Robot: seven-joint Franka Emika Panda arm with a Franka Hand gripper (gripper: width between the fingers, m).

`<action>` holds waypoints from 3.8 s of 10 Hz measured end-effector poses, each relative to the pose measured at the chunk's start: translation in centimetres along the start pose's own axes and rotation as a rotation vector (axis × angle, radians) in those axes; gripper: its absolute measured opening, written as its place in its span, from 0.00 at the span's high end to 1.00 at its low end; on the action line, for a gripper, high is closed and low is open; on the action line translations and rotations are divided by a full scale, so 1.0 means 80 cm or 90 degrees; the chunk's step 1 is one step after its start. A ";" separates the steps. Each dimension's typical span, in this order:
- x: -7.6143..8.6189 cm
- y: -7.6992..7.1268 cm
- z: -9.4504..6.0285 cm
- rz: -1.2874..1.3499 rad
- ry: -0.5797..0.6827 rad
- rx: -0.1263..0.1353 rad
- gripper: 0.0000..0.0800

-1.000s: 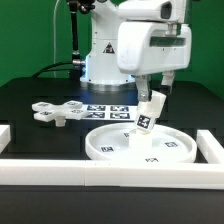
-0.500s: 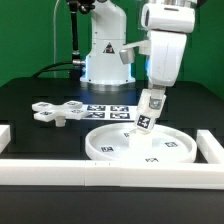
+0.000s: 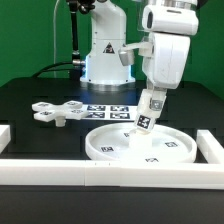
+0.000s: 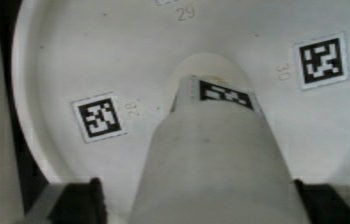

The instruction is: Assemble round table

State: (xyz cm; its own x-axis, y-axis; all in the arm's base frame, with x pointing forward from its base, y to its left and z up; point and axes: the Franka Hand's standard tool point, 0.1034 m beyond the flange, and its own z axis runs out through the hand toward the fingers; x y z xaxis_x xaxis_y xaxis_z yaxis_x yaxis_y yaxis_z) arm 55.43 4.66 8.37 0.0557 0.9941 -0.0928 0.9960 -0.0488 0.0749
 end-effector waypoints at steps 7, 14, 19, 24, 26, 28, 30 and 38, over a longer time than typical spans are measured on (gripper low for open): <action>-0.003 -0.006 0.002 0.120 -0.014 0.037 0.49; -0.010 -0.001 0.002 0.481 -0.011 0.073 0.49; -0.024 -0.004 0.004 0.795 0.058 0.057 0.49; -0.012 -0.002 0.004 1.026 0.081 0.049 0.49; -0.015 -0.001 0.004 1.095 0.087 0.047 0.49; -0.020 -0.005 0.003 1.205 0.118 0.034 0.49; -0.026 -0.008 0.004 1.334 0.157 0.030 0.49; -0.012 -0.007 -0.001 1.776 0.194 0.151 0.49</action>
Offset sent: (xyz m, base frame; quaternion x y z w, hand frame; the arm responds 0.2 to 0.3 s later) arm 0.0000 0.0000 0.0000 0.0000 0.0000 0.0000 1.0000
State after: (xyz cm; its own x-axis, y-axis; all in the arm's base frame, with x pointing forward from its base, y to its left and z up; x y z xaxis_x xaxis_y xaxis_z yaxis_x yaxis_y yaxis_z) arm 54.84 3.70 8.54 0.2905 -0.9568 -0.0155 -0.9209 -0.2751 -0.2760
